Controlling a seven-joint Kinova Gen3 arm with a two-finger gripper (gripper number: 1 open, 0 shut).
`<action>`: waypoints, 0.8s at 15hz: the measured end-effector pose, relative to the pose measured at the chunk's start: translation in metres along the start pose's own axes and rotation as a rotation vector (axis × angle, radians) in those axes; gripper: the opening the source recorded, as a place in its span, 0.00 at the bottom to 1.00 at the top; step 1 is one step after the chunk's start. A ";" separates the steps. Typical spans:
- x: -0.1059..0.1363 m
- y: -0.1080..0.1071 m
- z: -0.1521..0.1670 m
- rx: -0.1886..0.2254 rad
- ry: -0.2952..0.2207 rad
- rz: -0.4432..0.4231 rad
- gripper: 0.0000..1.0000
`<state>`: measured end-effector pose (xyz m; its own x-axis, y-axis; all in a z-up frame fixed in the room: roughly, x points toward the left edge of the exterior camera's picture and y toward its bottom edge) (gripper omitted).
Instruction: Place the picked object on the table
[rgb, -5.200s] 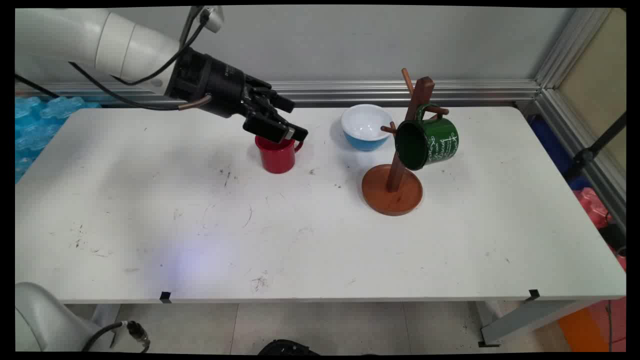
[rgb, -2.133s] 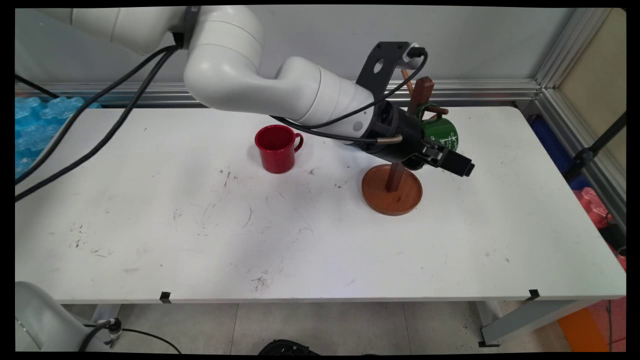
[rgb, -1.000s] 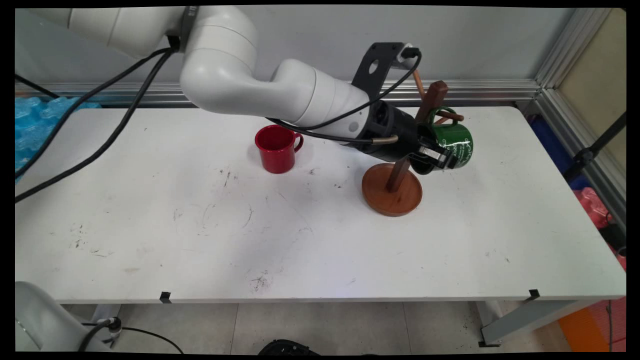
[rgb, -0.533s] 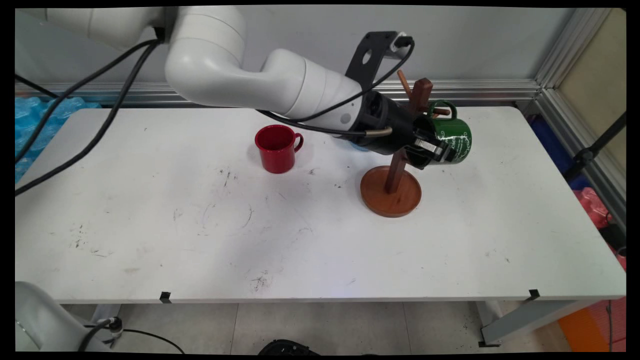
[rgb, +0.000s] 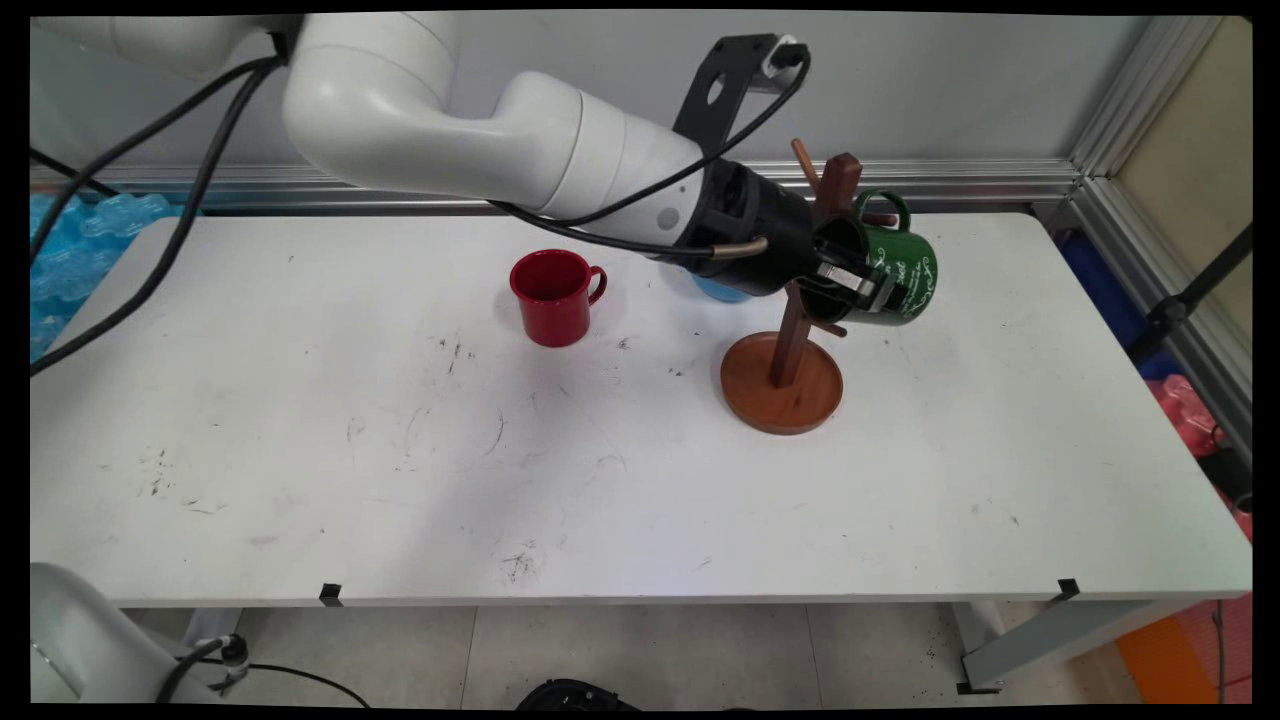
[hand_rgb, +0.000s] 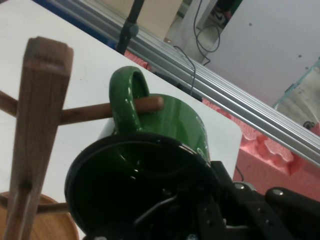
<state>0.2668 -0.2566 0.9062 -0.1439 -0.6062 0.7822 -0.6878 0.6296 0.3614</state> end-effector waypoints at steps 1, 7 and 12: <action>0.000 0.001 -0.002 -0.003 0.000 0.002 0.00; -0.003 0.010 -0.013 -0.028 -0.007 0.015 0.00; -0.007 0.020 -0.018 -0.053 -0.016 0.023 0.00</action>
<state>0.2667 -0.2308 0.9174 -0.1712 -0.5990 0.7823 -0.6457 0.6679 0.3701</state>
